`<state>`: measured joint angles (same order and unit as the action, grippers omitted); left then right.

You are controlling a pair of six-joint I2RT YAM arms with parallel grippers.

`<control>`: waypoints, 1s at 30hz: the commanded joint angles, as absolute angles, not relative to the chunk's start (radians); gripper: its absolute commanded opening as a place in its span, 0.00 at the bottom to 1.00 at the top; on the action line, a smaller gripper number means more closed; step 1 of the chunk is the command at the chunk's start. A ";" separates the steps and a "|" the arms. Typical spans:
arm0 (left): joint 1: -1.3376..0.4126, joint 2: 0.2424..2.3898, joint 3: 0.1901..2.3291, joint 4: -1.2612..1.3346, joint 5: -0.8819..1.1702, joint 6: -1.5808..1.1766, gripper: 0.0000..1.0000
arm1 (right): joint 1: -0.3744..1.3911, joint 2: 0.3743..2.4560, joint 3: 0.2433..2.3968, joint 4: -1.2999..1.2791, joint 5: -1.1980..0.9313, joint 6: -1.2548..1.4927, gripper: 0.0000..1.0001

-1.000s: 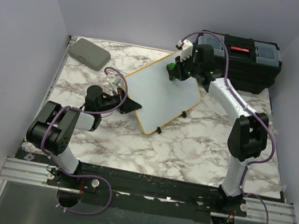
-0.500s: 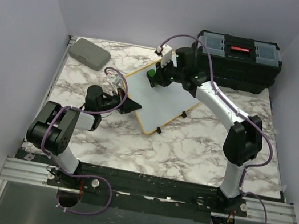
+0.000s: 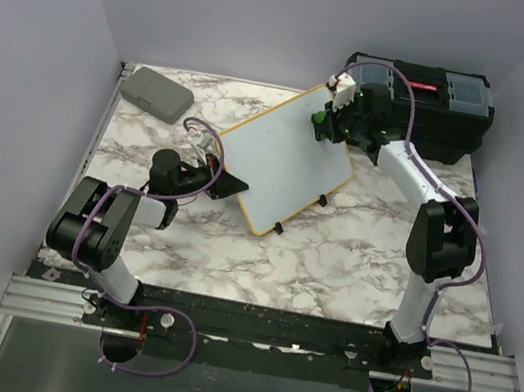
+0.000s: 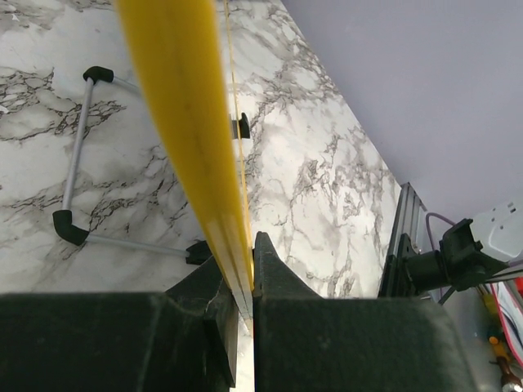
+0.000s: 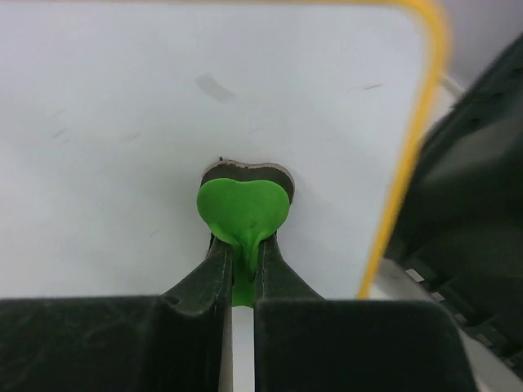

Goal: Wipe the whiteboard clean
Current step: Erase the whiteboard at the whiteboard stand.

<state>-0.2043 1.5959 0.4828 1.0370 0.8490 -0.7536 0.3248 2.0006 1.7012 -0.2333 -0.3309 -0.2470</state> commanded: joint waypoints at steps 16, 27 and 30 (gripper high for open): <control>-0.230 1.577 0.490 1.049 0.976 -0.714 0.00 | 0.755 1.613 0.970 0.036 -0.217 -0.744 0.01; -0.230 1.561 0.493 1.026 0.980 -0.706 0.00 | 0.578 1.792 1.348 0.093 -0.013 -0.718 0.01; -0.230 1.564 0.493 1.028 0.980 -0.706 0.00 | 0.529 1.864 1.457 0.005 -0.026 -0.732 0.01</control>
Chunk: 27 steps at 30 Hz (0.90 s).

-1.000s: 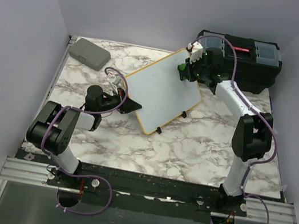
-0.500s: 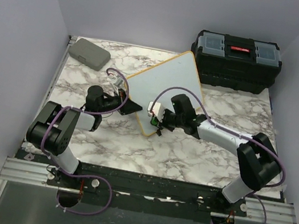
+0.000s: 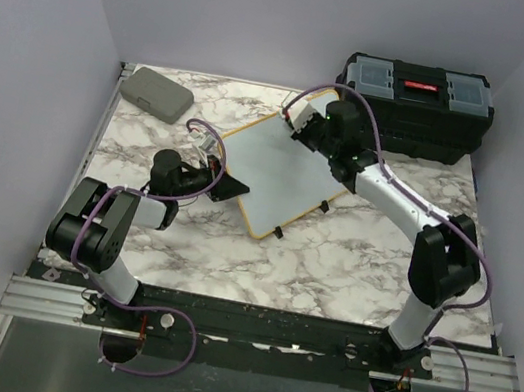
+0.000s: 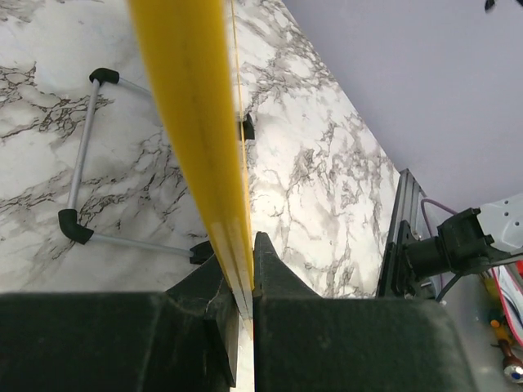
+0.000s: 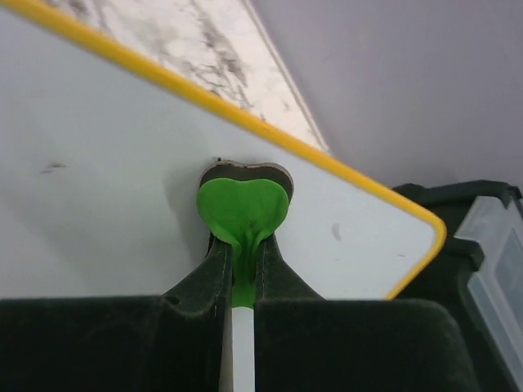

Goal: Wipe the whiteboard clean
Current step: Erase the whiteboard at the whiteboard stand.

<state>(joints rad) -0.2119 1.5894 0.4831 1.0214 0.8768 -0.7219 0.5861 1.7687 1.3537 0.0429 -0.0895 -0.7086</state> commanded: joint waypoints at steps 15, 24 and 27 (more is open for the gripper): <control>-0.229 1.591 0.504 1.054 0.987 -0.714 0.00 | 0.526 1.617 0.971 -0.052 -0.339 -0.857 0.01; -0.229 1.567 0.495 1.026 0.989 -0.696 0.00 | 0.404 1.859 1.428 -0.059 -0.258 -0.595 0.01; -0.229 1.569 0.494 1.028 0.988 -0.698 0.00 | 0.393 1.915 1.553 -0.077 -0.235 -0.579 0.01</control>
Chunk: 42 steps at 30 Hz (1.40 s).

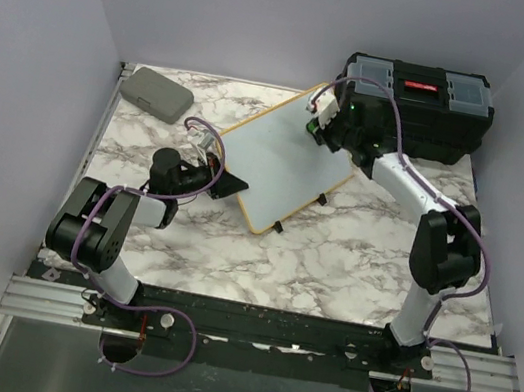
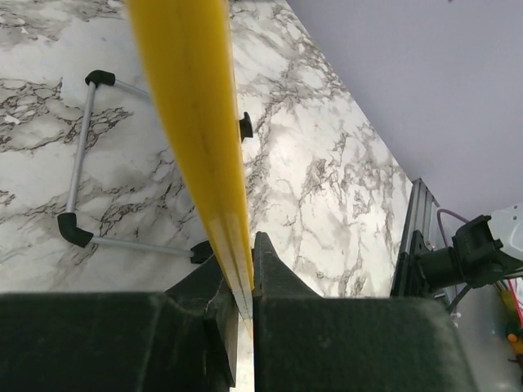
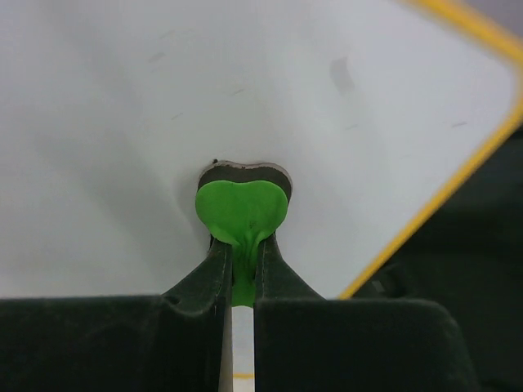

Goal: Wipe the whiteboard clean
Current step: Erase the whiteboard at the whiteboard stand.

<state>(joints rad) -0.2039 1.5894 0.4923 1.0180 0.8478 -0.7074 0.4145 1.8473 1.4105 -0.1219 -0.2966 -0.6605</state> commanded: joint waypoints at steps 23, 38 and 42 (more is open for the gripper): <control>-0.229 1.567 0.485 1.038 0.982 -0.703 0.00 | 0.518 1.964 1.690 -0.300 -0.355 -0.479 0.01; -0.229 1.568 0.487 1.052 0.987 -0.710 0.00 | 0.327 2.098 1.902 -0.434 -0.208 -0.387 0.01; -0.229 1.563 0.488 1.051 0.986 -0.710 0.00 | 0.326 2.017 1.696 -0.367 -0.285 -0.448 0.01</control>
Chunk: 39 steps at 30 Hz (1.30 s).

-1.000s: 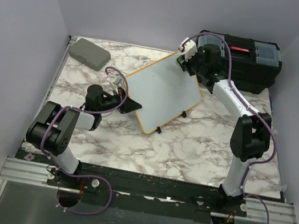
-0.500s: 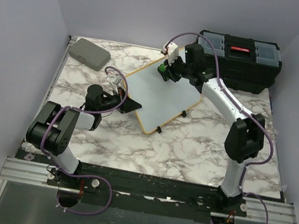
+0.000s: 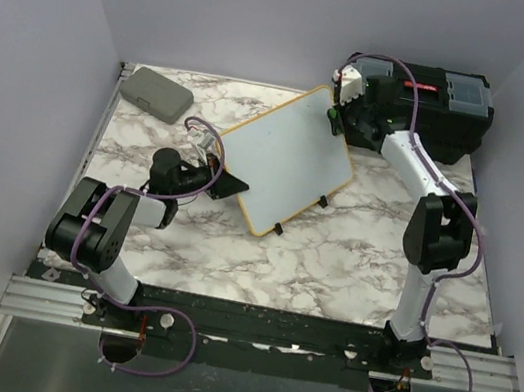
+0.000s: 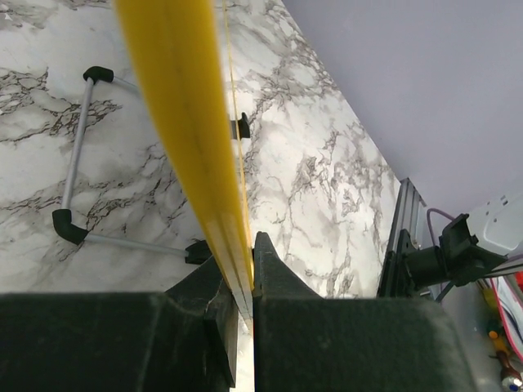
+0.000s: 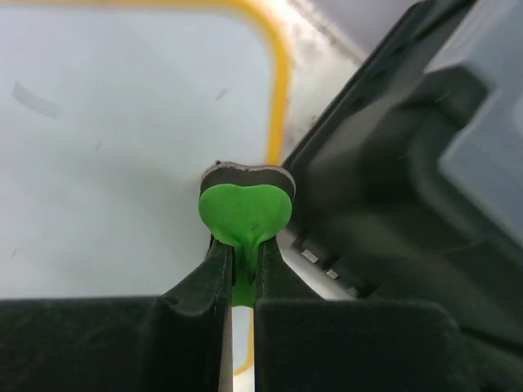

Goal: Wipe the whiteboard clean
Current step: Erase the whiteboard at the whiteboard stand.

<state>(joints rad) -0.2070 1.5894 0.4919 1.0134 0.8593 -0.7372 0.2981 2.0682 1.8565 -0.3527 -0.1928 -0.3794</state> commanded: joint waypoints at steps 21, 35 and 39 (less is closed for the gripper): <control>-0.227 1.560 0.478 1.065 0.969 -0.724 0.00 | 0.606 1.705 1.260 0.016 -0.276 -0.124 0.01; -0.219 1.530 0.477 1.027 0.917 -0.713 0.20 | 0.495 1.569 1.257 -0.162 -0.260 -0.236 0.01; -0.219 1.515 0.473 1.007 0.898 -0.697 0.34 | 0.452 1.468 1.162 -0.156 -0.284 -0.238 0.01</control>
<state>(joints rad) -0.2146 1.5547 0.4854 1.0008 0.8883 -0.7219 0.4820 1.5696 1.2251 -0.1253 -0.2409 -0.2211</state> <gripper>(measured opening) 0.276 0.076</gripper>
